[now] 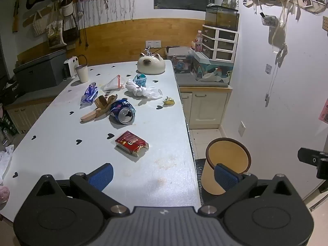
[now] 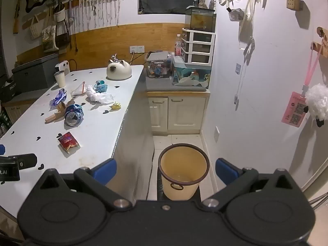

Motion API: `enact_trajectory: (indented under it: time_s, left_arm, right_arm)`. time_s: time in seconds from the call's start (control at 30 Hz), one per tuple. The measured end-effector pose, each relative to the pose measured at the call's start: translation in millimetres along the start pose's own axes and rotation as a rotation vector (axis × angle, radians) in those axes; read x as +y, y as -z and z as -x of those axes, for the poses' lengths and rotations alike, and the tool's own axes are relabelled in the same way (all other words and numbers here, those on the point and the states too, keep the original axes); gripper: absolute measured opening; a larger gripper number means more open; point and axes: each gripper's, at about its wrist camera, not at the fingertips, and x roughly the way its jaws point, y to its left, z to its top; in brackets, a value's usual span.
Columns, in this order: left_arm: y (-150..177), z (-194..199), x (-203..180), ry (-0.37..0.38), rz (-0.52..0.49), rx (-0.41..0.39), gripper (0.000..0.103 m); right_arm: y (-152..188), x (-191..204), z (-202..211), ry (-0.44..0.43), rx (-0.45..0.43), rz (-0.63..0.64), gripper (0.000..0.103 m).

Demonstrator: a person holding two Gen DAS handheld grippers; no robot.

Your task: Collect trash

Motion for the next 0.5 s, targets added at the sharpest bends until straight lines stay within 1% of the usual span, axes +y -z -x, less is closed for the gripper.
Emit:
enact_trajectory:
  time_s: [0.5]
  left_arm:
    - [0.1,-0.1,0.1,-0.002,-0.001,-0.005,0.103]
  right_arm:
    - [-2.3,-0.7,-2.0,-0.002,-0.003,-0.001,0.103]
